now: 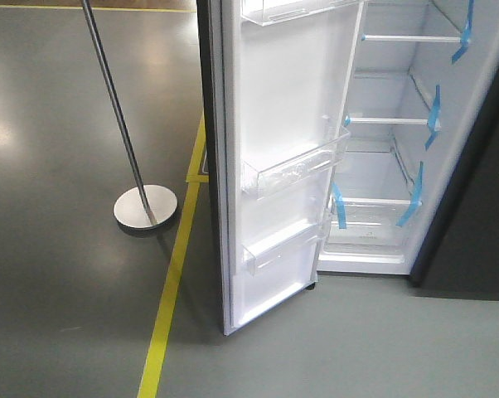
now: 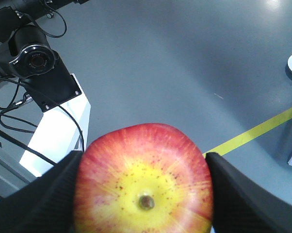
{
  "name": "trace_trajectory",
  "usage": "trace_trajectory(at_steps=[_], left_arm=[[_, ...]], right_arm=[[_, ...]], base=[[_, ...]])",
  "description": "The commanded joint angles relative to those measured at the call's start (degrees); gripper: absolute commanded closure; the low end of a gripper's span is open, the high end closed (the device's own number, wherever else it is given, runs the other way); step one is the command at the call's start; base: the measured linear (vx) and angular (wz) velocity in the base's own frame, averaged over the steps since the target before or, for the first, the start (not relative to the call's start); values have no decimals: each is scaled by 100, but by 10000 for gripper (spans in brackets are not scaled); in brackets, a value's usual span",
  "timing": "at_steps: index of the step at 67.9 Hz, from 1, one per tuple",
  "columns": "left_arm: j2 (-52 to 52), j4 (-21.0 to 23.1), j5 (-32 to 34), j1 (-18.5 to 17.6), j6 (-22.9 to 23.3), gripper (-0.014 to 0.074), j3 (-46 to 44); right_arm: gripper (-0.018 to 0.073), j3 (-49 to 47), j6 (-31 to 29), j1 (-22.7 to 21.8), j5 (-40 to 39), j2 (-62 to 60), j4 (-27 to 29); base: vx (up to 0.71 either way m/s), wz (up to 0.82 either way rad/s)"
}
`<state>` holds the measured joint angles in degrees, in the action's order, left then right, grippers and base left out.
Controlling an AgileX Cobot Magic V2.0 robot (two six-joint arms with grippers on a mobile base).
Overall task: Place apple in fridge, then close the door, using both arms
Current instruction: 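Approach the refrigerator door bins and stop in front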
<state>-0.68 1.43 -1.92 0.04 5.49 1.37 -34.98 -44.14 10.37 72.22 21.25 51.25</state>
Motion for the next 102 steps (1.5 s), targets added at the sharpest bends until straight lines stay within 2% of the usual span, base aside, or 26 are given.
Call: trace_trajectory(at_steps=[1,102], left_arm=[[-85,24,438,-16,6,603,72],[-85,24,438,-16,6,603,72]], right_arm=[[363,-134,-31,-11,106,52,374],[363,-134,-31,-11,106,52,374]], base=[[15,4],[14,-3]])
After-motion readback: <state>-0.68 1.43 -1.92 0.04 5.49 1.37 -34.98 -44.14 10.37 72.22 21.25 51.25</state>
